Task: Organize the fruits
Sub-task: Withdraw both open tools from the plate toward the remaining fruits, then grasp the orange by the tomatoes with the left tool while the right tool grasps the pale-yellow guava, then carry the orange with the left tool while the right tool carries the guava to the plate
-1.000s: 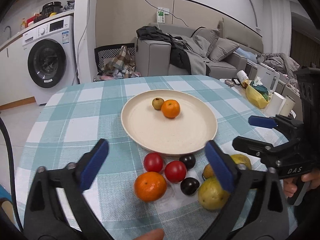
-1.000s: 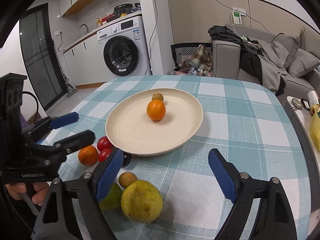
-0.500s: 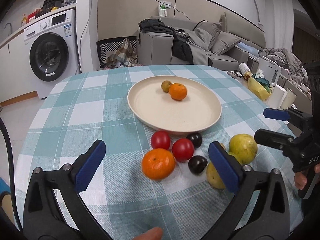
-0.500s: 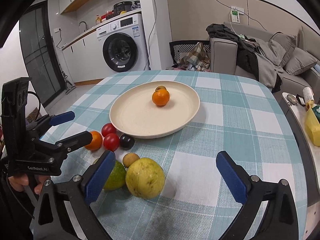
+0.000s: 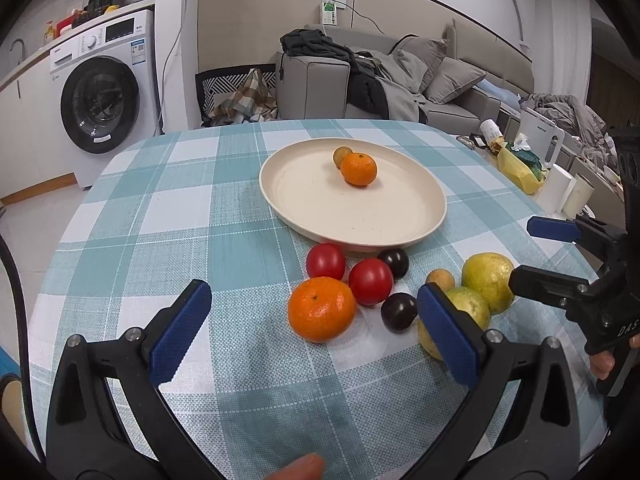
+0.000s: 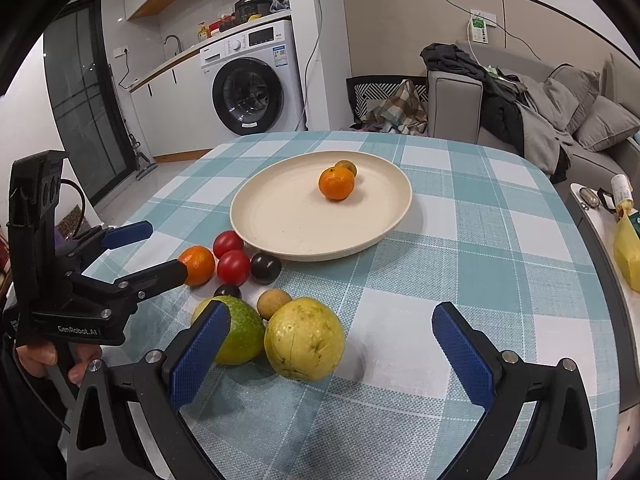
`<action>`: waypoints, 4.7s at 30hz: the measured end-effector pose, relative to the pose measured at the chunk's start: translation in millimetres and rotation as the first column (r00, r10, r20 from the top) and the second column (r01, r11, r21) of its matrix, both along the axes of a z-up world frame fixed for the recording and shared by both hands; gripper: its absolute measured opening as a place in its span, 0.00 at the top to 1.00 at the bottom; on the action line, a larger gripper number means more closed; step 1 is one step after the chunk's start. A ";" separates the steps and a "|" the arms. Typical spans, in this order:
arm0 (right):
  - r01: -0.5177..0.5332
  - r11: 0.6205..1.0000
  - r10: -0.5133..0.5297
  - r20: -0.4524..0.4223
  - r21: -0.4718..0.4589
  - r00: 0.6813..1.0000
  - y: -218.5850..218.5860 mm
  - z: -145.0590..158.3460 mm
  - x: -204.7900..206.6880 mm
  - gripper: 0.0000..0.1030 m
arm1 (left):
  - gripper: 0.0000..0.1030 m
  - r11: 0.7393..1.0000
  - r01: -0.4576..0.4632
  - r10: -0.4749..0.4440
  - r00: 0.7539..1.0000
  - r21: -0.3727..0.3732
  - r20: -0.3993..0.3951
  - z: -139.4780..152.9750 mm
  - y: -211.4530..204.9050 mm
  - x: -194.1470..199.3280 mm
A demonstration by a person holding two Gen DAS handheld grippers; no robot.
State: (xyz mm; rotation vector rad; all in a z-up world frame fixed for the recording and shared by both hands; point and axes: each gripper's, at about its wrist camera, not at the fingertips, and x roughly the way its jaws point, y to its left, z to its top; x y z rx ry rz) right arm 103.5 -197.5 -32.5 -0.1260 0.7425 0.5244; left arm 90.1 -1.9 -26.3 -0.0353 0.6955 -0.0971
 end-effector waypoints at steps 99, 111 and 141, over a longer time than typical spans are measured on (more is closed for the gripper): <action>-0.049 0.989 0.052 -0.023 0.138 0.998 -0.6 -3.9 -2.6 0.52 | 0.64 1.000 0.022 -0.023 0.999 -0.012 -0.034 3.5 2.6 9.8; -0.038 0.988 0.037 0.008 0.147 0.999 1.8 8.8 10.6 0.52 | 0.64 1.000 0.015 -0.015 1.000 -0.025 -0.004 17.3 2.4 19.5; -0.012 0.989 0.012 0.001 0.151 1.000 6.9 24.4 61.3 0.52 | 0.64 1.000 0.009 -0.009 1.000 -0.011 0.004 19.4 -14.5 73.2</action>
